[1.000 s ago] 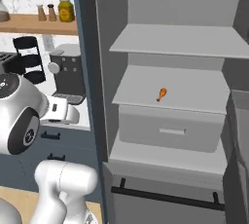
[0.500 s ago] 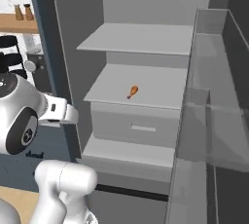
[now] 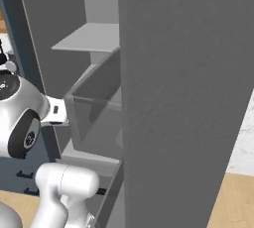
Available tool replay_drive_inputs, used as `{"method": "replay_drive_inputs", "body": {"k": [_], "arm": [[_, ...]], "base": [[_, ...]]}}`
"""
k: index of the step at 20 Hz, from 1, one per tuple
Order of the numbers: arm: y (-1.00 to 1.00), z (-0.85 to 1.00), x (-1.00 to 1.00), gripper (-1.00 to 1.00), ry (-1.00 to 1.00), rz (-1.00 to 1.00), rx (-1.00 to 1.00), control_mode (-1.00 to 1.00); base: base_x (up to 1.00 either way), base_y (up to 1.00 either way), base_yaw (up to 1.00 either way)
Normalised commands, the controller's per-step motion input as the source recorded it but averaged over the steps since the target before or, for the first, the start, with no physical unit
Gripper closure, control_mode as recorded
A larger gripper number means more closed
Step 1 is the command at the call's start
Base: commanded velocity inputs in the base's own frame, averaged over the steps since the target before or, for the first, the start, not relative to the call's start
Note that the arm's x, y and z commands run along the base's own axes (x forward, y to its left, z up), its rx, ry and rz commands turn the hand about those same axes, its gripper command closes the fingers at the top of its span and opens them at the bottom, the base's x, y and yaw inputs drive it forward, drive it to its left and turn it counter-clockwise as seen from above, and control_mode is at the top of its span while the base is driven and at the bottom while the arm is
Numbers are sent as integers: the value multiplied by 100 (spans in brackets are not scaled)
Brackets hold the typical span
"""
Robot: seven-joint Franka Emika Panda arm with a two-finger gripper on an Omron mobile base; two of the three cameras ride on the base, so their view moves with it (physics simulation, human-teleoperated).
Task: Place one corn and one chicken drumstick in each tupperware on the nearby counter, to pack two identical lunches.
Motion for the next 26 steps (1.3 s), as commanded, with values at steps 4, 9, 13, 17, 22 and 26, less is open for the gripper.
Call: {"method": "replay_drive_inputs", "body": {"k": [4, 9, 13, 17, 22, 26], "arm": [[-4, 0, 39, -100, 0, -4, 3, -100], [-13, 0, 69, -100, 0, -7, 5, -100], [-6, -8, 52, -100, 0, -6, 11, -100], [0, -7, 48, -100, 0, -7, 1, -100], [-2, -16, 58, -100, 4, 0, 2, -100], [-8, -17, 24, -100, 0, 1, 0, -100]], "base": [[14, -2, 0], [0, 0, 0], [0, 0, 0], [0, 0, 0], [0, 0, 0], [0, 0, 0]]}}
